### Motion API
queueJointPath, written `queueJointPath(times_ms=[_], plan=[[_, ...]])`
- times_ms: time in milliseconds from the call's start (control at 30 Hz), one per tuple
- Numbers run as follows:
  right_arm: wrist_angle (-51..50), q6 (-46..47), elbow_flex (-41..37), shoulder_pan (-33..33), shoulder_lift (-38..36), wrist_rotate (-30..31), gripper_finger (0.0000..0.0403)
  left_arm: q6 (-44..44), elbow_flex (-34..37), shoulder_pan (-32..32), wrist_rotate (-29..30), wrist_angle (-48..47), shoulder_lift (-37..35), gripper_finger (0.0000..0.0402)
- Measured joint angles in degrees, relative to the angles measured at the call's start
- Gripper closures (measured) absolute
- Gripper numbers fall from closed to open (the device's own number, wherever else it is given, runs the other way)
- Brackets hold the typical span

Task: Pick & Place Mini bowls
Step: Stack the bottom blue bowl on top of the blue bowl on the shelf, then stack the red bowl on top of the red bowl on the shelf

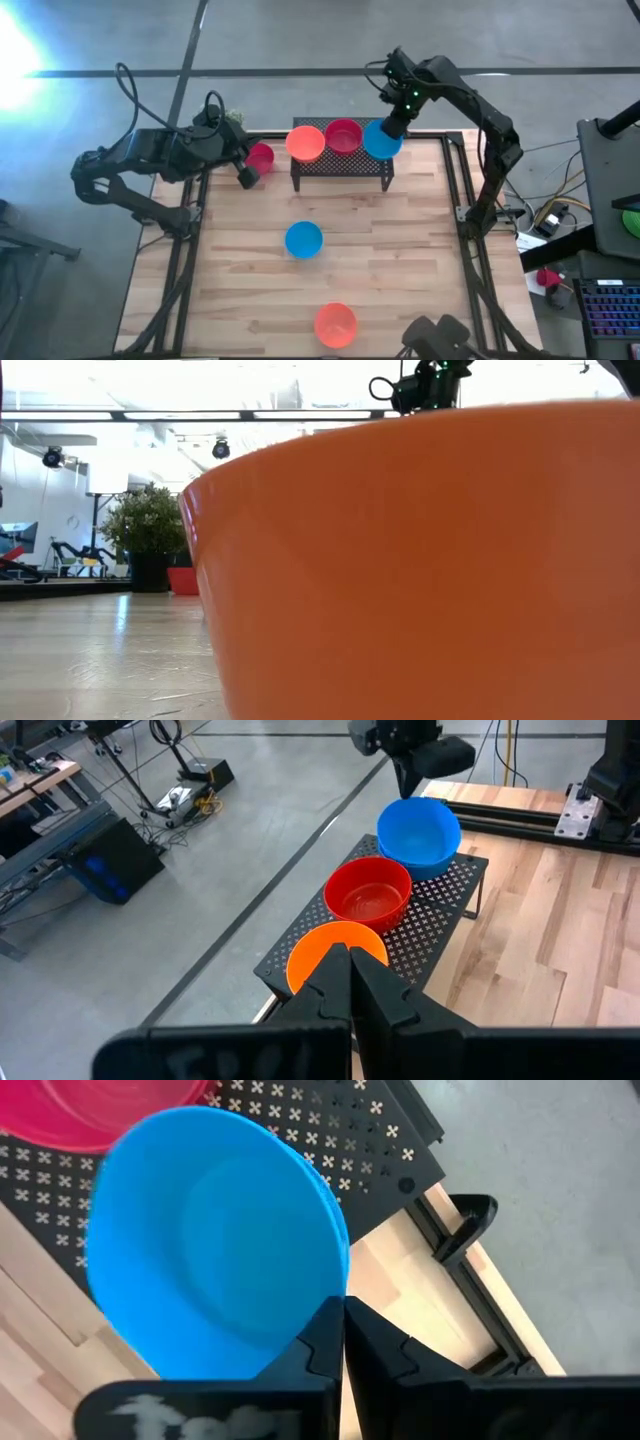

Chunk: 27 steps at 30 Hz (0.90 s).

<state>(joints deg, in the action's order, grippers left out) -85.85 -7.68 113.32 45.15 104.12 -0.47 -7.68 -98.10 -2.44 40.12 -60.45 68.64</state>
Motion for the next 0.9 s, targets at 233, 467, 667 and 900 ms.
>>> queueJointPath(times_ms=[233, 467, 667, 900], plan=[[2.0, -0.1, -3.4, 0.0, 0.0, 0.2, 0.0394, -0.1, 0.0, 0.0, 0.0, 0.0, 0.0, 0.0402], [2.1, 1.0, 0.8, -0.2, -2.3, 0.9, 0.0394, -0.1, 0.0, 0.0, 0.0, 0.0, 0.0, 0.0402], [2.6, 4.2, 4.0, -2.0, -9.3, 1.1, 0.0394, -1.5, 0.0, 0.0, 0.0, -0.3, 0.0, 0.0402], [7.0, 8.6, 1.0, -8.5, -20.3, 1.7, 0.0394, -5.9, 0.0, 0.1, 0.2, -3.9, 0.0, 0.0402]])
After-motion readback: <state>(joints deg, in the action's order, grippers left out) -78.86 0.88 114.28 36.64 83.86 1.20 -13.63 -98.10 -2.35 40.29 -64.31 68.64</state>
